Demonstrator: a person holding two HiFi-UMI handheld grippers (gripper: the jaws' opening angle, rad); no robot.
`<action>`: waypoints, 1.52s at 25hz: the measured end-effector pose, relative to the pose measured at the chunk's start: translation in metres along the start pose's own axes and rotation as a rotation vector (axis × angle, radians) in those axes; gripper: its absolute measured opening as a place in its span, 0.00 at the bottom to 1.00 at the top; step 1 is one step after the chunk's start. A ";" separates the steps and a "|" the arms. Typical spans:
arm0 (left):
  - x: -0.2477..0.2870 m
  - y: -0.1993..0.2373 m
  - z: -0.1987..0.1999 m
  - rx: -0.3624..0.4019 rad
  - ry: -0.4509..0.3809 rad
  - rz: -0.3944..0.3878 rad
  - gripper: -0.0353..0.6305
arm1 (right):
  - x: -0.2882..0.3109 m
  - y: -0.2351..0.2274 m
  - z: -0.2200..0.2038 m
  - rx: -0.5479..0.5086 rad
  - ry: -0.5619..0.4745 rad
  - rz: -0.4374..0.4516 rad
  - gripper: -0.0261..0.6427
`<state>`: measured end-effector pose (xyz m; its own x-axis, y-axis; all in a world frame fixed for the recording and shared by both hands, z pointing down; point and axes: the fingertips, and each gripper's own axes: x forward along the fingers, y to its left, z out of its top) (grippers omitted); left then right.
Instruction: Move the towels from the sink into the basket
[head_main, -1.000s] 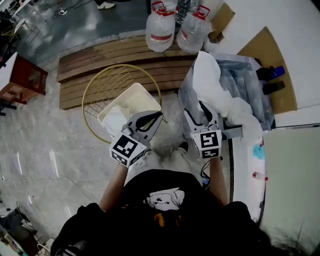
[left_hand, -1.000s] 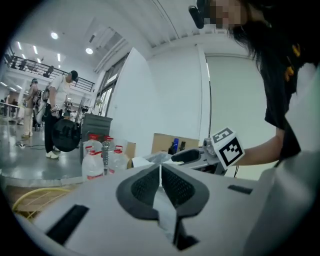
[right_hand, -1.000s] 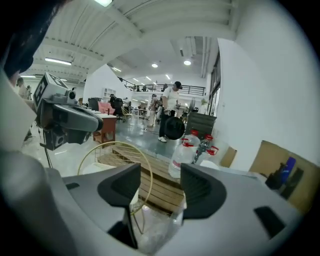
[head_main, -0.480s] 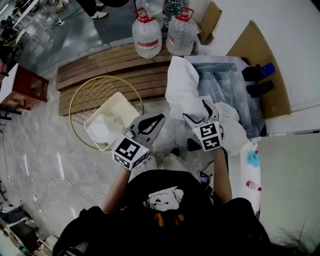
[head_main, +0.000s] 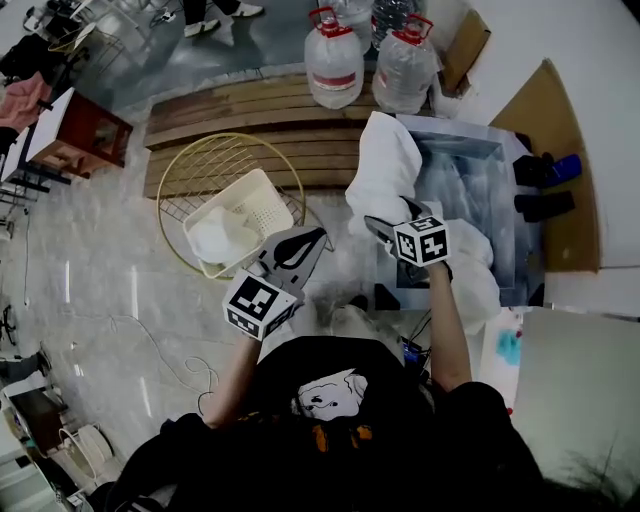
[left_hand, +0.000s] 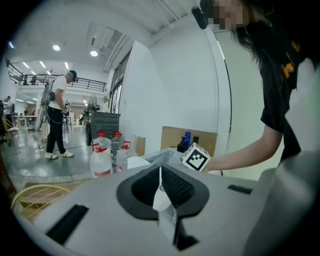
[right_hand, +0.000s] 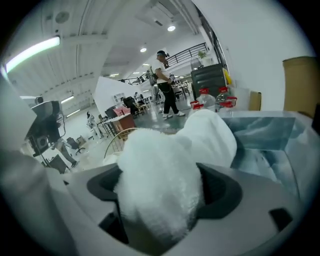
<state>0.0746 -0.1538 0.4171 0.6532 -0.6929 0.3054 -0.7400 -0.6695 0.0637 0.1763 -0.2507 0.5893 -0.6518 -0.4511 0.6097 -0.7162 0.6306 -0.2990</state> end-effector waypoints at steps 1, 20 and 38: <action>-0.002 0.002 -0.001 -0.003 0.003 0.012 0.06 | -0.001 0.000 0.001 0.006 0.001 -0.005 0.68; -0.078 0.073 -0.008 -0.024 -0.049 0.086 0.06 | -0.063 0.115 0.152 -0.085 -0.365 -0.050 0.33; -0.222 0.214 -0.062 -0.131 -0.076 0.271 0.06 | 0.091 0.329 0.228 -0.160 -0.388 0.227 0.32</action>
<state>-0.2384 -0.1270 0.4220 0.4360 -0.8627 0.2561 -0.8999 -0.4211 0.1136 -0.1756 -0.2279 0.3792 -0.8541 -0.4740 0.2140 -0.5174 0.8160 -0.2578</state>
